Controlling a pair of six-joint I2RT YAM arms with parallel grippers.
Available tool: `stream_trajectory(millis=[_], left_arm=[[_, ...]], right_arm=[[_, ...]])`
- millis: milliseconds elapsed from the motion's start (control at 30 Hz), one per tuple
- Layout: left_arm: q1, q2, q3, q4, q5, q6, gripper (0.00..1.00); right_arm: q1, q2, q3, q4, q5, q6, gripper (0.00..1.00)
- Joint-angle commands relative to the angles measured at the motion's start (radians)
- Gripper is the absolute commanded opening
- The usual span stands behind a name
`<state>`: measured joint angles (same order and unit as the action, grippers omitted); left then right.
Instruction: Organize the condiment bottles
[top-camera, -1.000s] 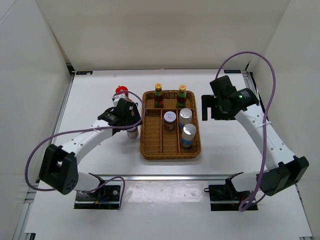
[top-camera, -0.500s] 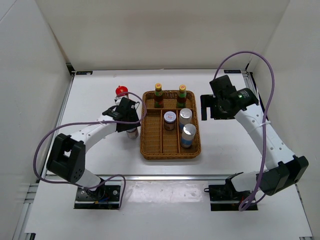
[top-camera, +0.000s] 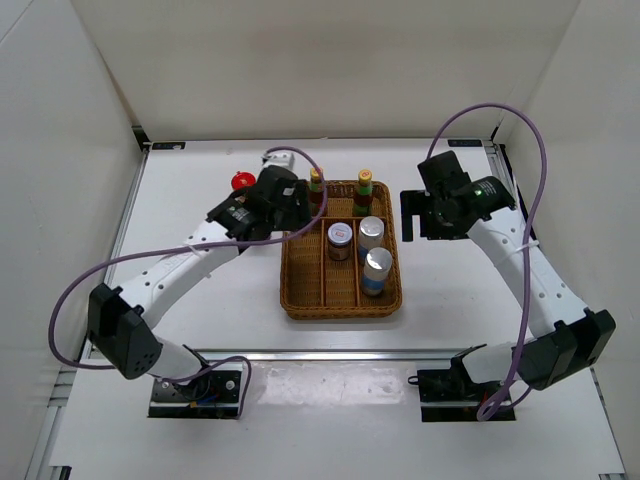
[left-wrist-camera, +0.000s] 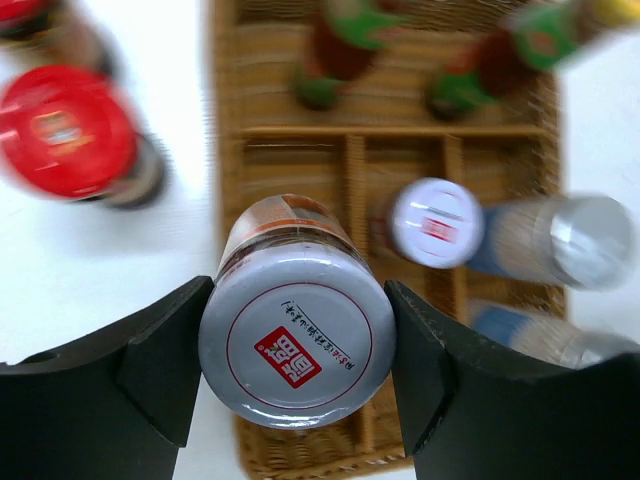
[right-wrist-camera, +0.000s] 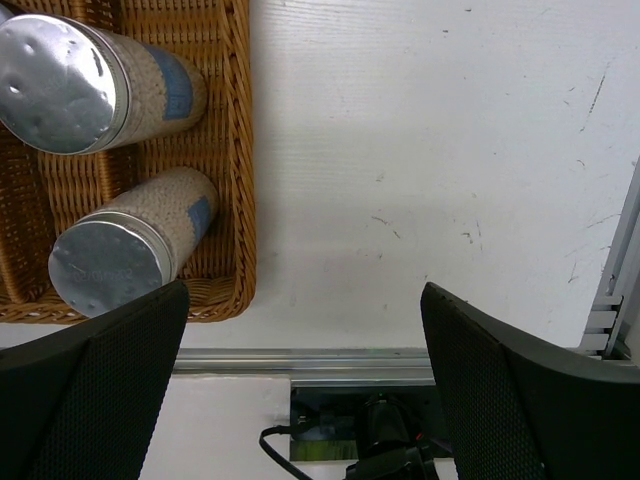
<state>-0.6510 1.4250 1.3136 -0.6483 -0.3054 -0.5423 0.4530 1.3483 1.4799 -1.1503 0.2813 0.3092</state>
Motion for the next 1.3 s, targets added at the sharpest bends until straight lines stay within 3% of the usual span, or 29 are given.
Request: stream_trajectory(millis=[0,100,200,400,500,533,600,633,800,1000,1267], left_arm=[[-0.085,0.04,0.038,0.079,0.119,0.067,0.11],[-0.122,0.072,0.048,0.124,0.198,0.093,0.11],[-0.122,0.12,0.049,0.162,0.363,0.093,0.11],[-0.188,0.195,0.038,0.171,0.373,0.154,0.11],[-0.188,0.222,0.02,0.171,0.373,0.163,0.28],[-0.188,0.222,0.019,0.171,0.373,0.163,0.43],[-0.188,0.232,0.01,0.171,0.373,0.176,0.56],[-0.188,0.232,0.01,0.171,0.361,0.176,0.67],[-0.188,0.222,-0.001,0.171,0.307,0.196,0.98],[-0.152,0.121,-0.001,0.139,0.235,0.214,1.0],[-0.049,-0.061,-0.01,0.139,-0.11,0.214,1.0]], right_arm=[[-0.002,0.009,-0.004,0.015,0.003,0.01,0.99],[-0.002,0.009,-0.013,0.015,0.002,0.01,0.99],[-0.002,-0.009,-0.023,0.015,0.002,0.01,0.99],[-0.002,-0.018,-0.042,0.015,0.012,0.01,0.99],[-0.002,-0.028,-0.043,0.015,0.012,0.01,0.99],[-0.002,-0.028,-0.043,0.015,0.012,0.01,0.99],[-0.002,-0.028,-0.043,0.015,0.012,0.01,0.99],[-0.002,-0.037,-0.043,0.015,0.012,0.01,0.99],[-0.002,-0.037,-0.052,0.015,0.012,0.01,0.99],[-0.002,-0.037,-0.052,0.015,0.012,0.01,0.99],[-0.002,-0.028,-0.052,0.015,0.012,0.01,0.99]])
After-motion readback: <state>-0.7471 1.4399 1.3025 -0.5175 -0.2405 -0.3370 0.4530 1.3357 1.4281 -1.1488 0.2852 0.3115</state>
